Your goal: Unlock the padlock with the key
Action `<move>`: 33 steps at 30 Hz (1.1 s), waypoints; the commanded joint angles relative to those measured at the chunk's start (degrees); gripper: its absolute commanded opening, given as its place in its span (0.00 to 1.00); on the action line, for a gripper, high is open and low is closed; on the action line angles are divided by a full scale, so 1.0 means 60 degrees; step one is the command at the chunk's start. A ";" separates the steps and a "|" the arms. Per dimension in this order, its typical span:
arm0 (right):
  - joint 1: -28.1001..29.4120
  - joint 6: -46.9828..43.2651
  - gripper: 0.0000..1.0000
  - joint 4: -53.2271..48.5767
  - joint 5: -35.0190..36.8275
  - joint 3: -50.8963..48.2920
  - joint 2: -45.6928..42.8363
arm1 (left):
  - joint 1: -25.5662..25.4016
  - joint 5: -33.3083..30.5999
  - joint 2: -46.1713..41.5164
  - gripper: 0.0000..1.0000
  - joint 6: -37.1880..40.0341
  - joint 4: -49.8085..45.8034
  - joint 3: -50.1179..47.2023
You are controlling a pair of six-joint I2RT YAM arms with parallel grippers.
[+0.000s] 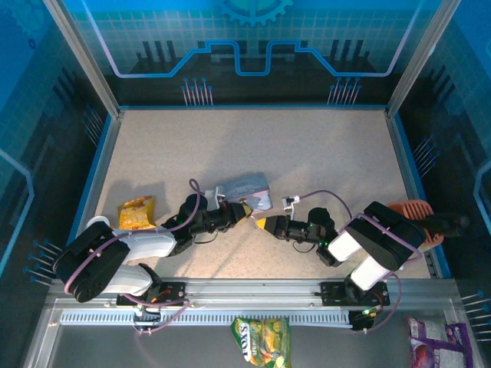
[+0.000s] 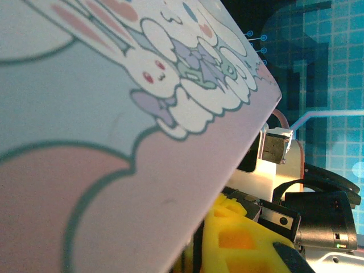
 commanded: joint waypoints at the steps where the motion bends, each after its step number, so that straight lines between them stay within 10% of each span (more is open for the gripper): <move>1: 0.0105 -0.0146 0.00 0.0421 0.0157 0.0013 -0.0118 | -0.0002 0.0235 0.0025 0.00 0.0019 0.0727 0.0040; 33: 0.0083 -0.0276 0.00 -0.0245 0.0264 0.0434 -0.0430 | -0.0126 0.0509 -0.0224 0.00 0.0119 0.0807 0.0004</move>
